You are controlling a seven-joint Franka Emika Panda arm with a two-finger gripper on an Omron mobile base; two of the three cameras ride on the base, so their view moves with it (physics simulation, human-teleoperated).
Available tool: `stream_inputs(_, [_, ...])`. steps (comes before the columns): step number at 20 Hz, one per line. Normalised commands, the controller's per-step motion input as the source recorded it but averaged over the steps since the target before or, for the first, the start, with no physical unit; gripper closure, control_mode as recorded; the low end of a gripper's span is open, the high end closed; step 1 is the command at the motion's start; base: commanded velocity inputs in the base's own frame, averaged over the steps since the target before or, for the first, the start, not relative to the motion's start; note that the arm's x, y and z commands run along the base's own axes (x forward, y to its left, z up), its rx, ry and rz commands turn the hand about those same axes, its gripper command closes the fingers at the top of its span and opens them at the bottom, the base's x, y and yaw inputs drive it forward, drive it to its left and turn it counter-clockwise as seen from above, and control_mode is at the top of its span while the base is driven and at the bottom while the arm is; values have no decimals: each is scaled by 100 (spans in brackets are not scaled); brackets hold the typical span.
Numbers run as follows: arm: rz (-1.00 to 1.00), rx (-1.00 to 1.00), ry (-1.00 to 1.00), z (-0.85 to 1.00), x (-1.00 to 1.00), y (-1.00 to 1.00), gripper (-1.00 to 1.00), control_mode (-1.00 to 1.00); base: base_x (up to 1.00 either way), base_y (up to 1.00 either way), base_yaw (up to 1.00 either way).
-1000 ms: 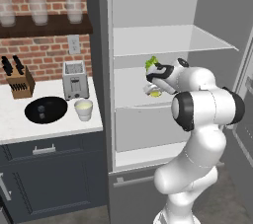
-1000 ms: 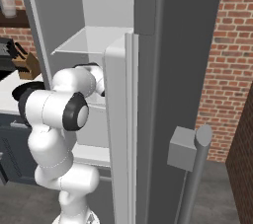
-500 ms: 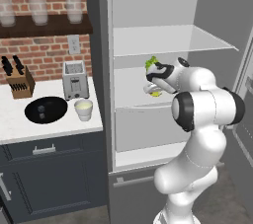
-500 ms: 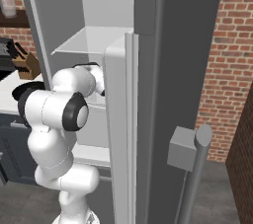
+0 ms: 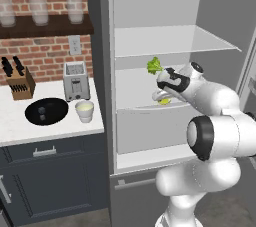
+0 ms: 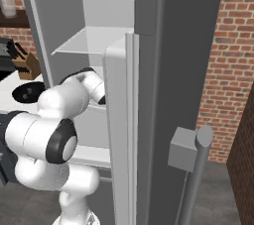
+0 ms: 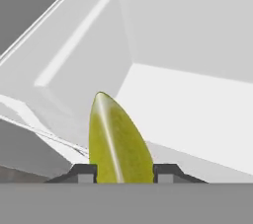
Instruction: Grab a lemon wedge from the fridge and one ice cube from the ice bowl, and put them in the glass of lemonade.
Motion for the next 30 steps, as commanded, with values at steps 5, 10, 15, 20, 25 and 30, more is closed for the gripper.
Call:
stream_inputs(5, [0, 0, 4, 69, -100, 17, 100, -100, 0, 0, 0])
stream_inputs(10, [-1, -4, 9, 64, -100, 34, 100, -100, 0, 0, 0])
stream_inputs(15, [-5, -5, 9, 22, -100, 37, 100, -100, 0, 0, 0])
stream_inputs(20, [-3, -2, 3, 0, -99, 27, 100, -100, 0, 0, 0])
stream_inputs(25, [0, 0, 0, 2, -64, 4, 100, -100, 0, 0, 0])
stream_inputs(30, [0, 0, 0, 0, -11, 0, 100, -100, 0, 0, 0])
